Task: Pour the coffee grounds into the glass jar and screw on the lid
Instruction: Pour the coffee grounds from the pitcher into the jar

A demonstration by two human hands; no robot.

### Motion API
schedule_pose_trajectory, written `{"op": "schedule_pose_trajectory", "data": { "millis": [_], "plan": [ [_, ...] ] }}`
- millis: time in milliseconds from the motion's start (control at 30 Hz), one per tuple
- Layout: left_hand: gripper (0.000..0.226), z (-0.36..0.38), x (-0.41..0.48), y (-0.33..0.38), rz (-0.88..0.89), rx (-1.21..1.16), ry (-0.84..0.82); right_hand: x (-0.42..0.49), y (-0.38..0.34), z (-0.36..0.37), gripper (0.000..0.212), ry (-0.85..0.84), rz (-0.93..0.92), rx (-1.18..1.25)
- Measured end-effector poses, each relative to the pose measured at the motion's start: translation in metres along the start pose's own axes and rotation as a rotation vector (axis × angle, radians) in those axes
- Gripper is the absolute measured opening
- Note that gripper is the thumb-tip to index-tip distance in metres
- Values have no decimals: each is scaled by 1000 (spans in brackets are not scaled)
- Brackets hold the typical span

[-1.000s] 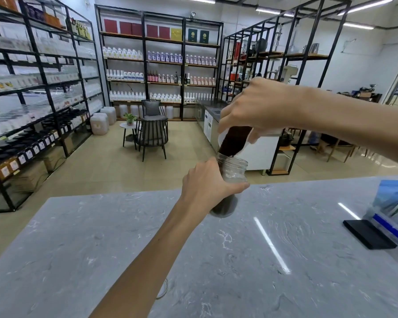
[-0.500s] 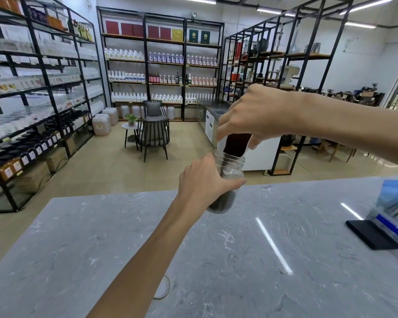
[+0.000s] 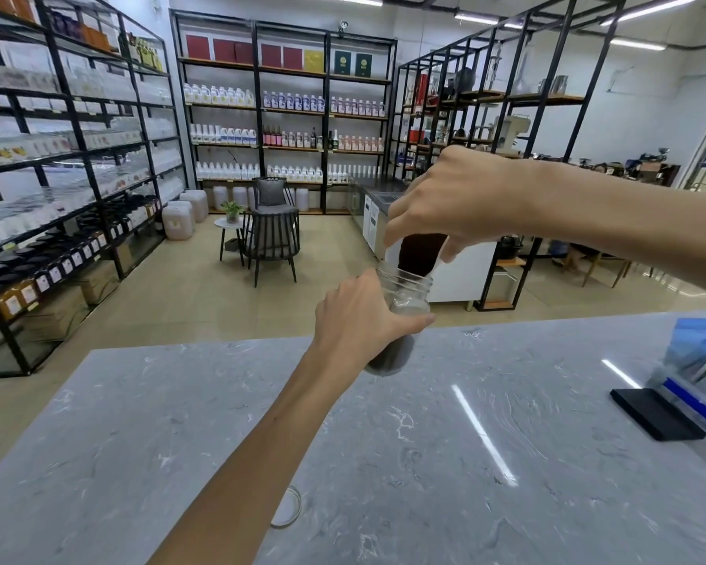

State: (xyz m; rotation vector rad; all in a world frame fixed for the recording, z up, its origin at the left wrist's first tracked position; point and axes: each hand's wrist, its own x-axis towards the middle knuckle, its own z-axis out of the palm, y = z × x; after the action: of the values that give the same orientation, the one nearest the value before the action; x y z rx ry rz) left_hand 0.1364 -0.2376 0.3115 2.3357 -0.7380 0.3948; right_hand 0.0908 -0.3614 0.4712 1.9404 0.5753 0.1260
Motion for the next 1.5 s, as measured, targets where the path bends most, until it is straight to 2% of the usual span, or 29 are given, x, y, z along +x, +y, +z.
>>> {"op": "schedule_pose_trajectory", "data": {
  "millis": [167, 300, 433, 533, 667, 800, 1167, 1500],
  "plan": [
    [73, 0, 0, -1, -1, -12, -4, -6, 4, -3, 82, 17, 42, 28],
    [71, 0, -2, 1, 13, 29, 1, -4, -4, -1, 79, -4, 0, 3],
    [70, 2, -3, 0, -3, -24, 4, -7, 1, -2, 81, 17, 59, 35],
    [71, 3, -2, 1, 5, 32, -25, -4, -6, 2, 78, -9, -12, 1],
    [71, 5, -2, -1, -19, 6, -11, -4, -2, 1, 79, 13, 18, 25],
    [73, 7, -1, 0, -13, 62, -27, 0, -11, 3, 73, 0, -57, -31],
    [69, 14, 0, -4, -31, 3, -21, 2, -12, 3, 72, 32, -25, 4],
    [69, 20, 0, -4, -18, 61, -23, 3, -18, 7, 69, 26, -64, 4]
  ]
}}
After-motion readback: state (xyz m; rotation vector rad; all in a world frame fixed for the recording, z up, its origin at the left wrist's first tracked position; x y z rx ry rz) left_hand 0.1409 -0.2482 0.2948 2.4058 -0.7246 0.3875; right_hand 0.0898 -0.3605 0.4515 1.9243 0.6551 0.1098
